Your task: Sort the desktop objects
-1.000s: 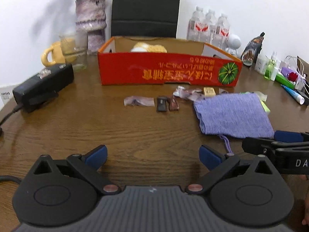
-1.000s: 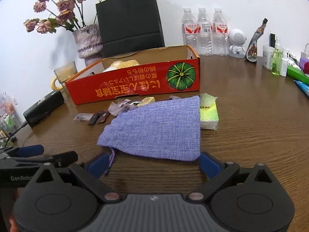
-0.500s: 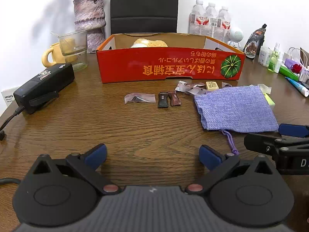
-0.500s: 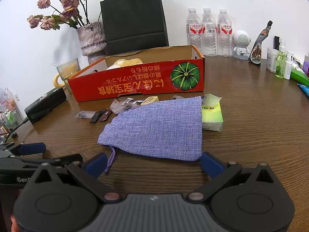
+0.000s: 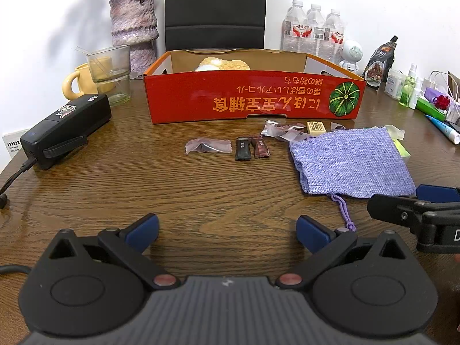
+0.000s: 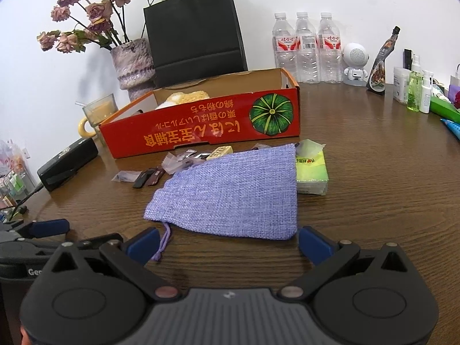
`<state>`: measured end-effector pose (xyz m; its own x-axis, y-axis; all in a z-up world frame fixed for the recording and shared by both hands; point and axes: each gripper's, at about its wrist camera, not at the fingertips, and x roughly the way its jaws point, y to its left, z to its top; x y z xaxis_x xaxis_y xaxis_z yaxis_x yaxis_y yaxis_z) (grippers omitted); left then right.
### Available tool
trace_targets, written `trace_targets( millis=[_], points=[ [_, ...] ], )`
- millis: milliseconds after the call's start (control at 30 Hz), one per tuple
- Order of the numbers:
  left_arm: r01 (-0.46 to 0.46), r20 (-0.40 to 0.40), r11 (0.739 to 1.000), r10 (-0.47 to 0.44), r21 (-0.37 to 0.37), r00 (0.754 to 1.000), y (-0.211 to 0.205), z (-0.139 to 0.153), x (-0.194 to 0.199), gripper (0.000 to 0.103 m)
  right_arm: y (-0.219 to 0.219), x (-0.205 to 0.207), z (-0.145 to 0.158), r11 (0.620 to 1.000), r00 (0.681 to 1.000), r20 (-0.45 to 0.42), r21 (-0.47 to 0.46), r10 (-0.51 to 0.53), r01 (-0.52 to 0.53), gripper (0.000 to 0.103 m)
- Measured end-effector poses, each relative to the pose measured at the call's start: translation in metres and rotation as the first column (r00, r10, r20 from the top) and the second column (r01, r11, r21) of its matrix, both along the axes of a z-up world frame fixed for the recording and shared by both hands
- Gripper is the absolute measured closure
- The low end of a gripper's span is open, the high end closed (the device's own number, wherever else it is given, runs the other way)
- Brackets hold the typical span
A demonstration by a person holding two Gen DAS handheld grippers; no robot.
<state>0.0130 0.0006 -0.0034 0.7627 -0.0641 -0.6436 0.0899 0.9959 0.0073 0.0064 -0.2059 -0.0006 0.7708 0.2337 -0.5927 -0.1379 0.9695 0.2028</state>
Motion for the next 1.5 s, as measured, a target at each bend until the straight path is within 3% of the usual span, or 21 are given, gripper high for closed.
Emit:
trace_targets(
  millis=[1500],
  points=[
    [-0.026,0.003,1.0,0.026,0.001,1.0,0.001,0.0003,0.0,0.0,-0.0028,-0.0029,-0.0007,1.0,1.0,0.0,0.012,-0.022,0.022,0.0]
  ],
)
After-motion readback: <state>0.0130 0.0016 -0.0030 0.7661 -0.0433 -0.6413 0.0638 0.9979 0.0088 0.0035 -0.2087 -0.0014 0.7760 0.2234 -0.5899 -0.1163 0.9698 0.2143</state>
